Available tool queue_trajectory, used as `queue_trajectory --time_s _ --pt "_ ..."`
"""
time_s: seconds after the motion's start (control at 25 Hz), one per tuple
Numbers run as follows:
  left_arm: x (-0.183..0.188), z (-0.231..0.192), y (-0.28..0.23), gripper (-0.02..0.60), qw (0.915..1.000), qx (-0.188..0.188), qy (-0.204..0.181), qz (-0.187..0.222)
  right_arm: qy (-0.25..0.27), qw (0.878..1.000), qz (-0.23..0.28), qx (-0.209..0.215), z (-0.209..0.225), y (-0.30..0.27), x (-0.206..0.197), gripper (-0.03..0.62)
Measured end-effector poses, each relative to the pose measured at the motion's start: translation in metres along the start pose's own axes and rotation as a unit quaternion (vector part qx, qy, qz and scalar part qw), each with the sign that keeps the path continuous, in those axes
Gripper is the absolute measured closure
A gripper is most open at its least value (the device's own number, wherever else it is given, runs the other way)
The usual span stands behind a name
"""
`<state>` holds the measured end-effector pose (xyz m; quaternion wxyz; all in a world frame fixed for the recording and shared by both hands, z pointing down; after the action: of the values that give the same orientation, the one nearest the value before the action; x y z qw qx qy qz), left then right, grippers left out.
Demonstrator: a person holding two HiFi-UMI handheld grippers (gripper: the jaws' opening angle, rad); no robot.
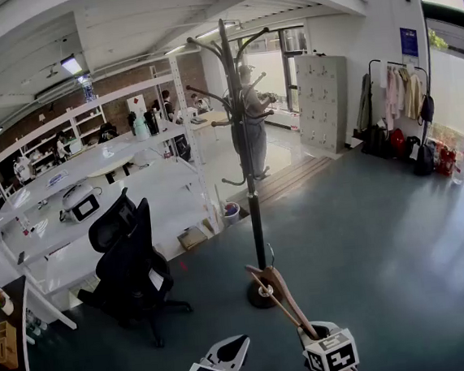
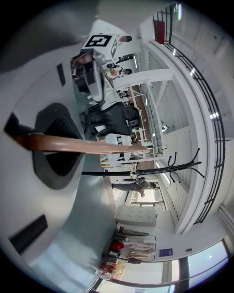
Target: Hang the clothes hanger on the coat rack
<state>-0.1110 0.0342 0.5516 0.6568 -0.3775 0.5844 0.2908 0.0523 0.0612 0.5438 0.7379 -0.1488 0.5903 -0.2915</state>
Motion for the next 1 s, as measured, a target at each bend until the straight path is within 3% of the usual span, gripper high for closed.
queue_trajectory --time_s 0.24,0.44,0.72,1.0 --pt "-0.001 -0.042 -0.048 0.581 1.0000 -0.006 0.001 -0.003 0.013 0.999 0.050 0.009 0.027 -0.044 0.097 0.568" --pt "0.004 -0.112 -0.103 0.581 1.0000 0.000 0.000 0.007 0.026 0.996 0.081 0.007 0.046 -0.103 0.179 0.568" --pt "0.047 -0.207 -0.194 0.581 0.9996 0.001 0.000 0.027 0.023 0.995 0.095 0.029 0.067 -0.175 0.284 0.568" --pt "0.049 -0.262 -0.264 0.581 0.9996 -0.009 0.014 0.021 0.025 0.993 0.110 0.041 0.085 -0.230 0.371 0.568"
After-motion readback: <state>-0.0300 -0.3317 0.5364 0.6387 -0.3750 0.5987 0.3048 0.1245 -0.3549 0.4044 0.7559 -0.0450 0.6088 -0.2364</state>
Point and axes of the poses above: the fingertips, and each gripper's own axes: y backward along the fingers, z to its right, x out of its top, the point moved 3 cm from there along y, backward along the fingers, and after that the axes turned 12 degrees about -y, right-handed, at the moved point
